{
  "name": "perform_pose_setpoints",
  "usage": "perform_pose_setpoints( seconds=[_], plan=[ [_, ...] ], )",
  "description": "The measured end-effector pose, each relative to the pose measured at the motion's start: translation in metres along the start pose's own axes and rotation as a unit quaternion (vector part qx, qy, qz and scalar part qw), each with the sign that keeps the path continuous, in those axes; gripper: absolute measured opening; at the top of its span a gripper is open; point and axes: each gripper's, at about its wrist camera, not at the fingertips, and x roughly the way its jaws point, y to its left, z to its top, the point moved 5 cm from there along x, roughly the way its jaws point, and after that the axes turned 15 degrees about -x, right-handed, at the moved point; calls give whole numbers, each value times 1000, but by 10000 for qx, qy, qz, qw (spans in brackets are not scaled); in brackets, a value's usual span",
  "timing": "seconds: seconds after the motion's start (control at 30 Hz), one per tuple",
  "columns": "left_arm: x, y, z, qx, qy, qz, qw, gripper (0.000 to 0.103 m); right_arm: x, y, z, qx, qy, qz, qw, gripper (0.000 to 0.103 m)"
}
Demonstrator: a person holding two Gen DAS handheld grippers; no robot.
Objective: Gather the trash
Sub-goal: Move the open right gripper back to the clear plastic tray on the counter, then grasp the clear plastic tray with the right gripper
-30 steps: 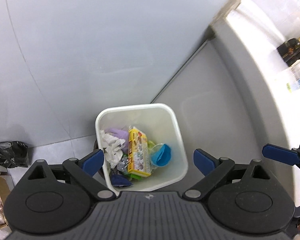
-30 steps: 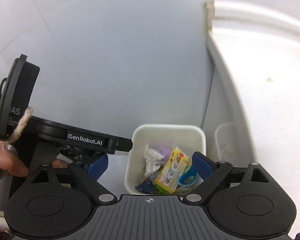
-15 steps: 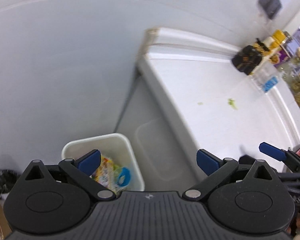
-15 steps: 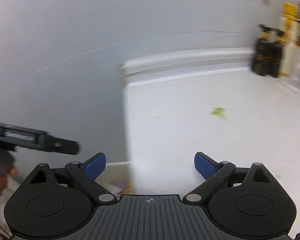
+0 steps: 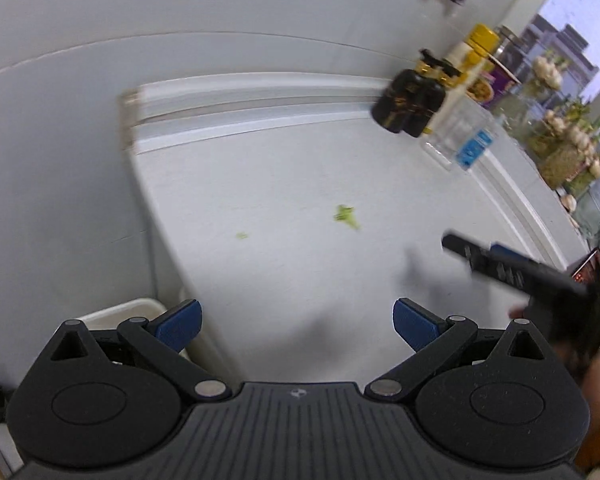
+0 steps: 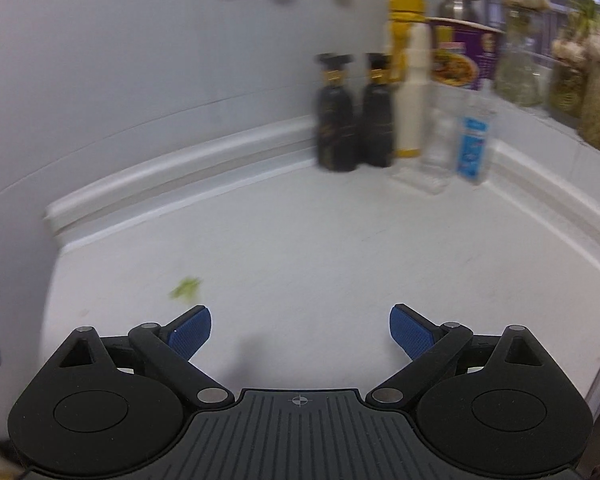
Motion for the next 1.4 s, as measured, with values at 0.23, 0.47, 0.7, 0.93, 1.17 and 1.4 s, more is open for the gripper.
perform_pose_setpoints(
  seconds=[0.23, 0.47, 0.7, 0.93, 1.17, 1.4],
  plan=[
    [17, -29, 9, 73, -65, -6, 10000, 102, 61, -57, 34, 833, -159, -870, 9926, 101],
    [34, -45, 18, 60, -61, 84, 9999, 102, 137, -80, 56, 1013, 78, -1235, 9871, 101],
    [45, -41, 16, -144, 47, 215, 9997, 102, 187, -91, 74, 1196, 209, -1287, 9842, 101],
    [45, -37, 14, -199, 30, 307, 9993, 102, 204, -90, 80, 973, 175, -1521, 9834, 95],
    [38, -38, 16, -161, -19, 215, 9996, 102, 194, -80, 83, 641, 97, -1451, 9873, 79],
    [24, -28, 12, -179, -37, 99, 9998, 102, 148, -54, 79, 418, 41, -1283, 9908, 79]
  ],
)
